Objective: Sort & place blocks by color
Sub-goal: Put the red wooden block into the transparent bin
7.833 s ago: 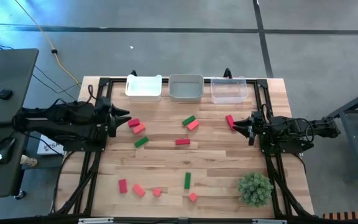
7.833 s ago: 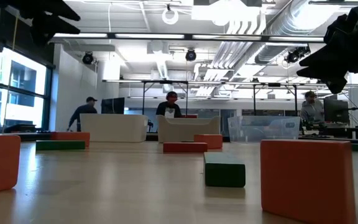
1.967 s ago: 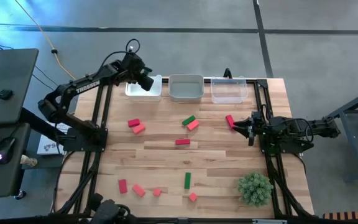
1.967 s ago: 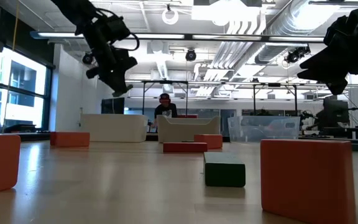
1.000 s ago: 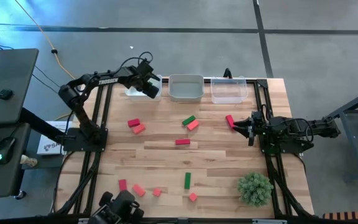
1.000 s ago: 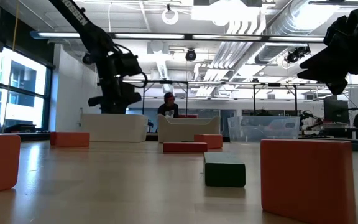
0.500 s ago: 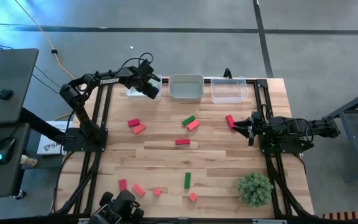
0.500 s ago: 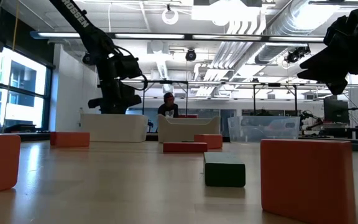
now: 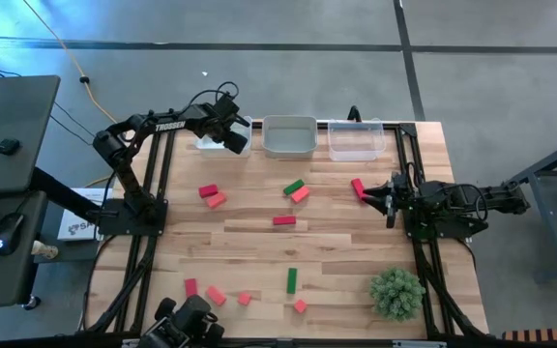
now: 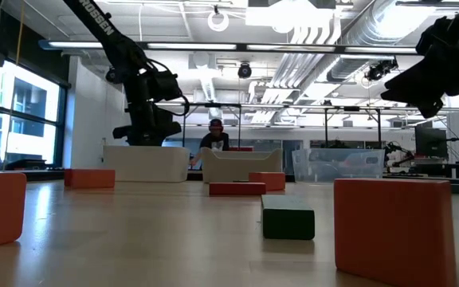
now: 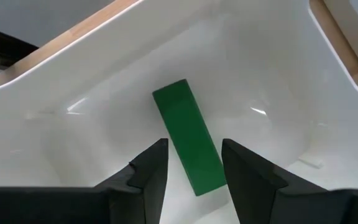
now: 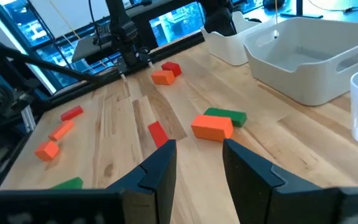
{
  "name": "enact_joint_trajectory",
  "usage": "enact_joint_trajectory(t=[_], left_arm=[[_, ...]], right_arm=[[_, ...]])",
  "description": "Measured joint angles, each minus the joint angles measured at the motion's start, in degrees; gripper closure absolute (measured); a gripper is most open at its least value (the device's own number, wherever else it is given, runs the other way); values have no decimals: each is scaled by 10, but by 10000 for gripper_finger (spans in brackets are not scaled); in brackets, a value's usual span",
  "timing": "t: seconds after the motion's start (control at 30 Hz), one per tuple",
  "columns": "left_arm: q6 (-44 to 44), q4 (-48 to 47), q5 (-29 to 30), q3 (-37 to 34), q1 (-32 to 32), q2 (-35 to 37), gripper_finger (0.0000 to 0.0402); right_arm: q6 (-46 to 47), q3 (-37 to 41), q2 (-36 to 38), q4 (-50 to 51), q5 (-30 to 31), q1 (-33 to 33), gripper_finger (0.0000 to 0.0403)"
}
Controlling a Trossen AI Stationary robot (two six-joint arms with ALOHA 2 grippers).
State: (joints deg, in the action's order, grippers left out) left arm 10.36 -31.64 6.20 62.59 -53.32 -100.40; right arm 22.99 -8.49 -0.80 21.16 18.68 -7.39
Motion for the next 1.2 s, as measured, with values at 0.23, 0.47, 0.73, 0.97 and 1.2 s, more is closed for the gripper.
enact_joint_trajectory(t=[0.23, 0.47, 0.73, 0.97, 1.2], left_arm=[[0, -7, -13, 22, 0, 1, 260], [-31, -76, -25, 100, 0, 1, 259], [-54, -166, -24, 213, 5, 1, 259], [-73, -228, -26, 307, 30, 1, 259], [-98, -276, -26, 371, 60, 6, 259]], right_arm=[[-10, 0, 0, 0, 4, 0, 281], [64, 0, 0, -5, 3, 0, 281], [214, 0, 0, -30, 24, 0, 281], [185, 0, 0, -39, 56, 0, 281], [142, 0, 0, -154, 75, 0, 281]])
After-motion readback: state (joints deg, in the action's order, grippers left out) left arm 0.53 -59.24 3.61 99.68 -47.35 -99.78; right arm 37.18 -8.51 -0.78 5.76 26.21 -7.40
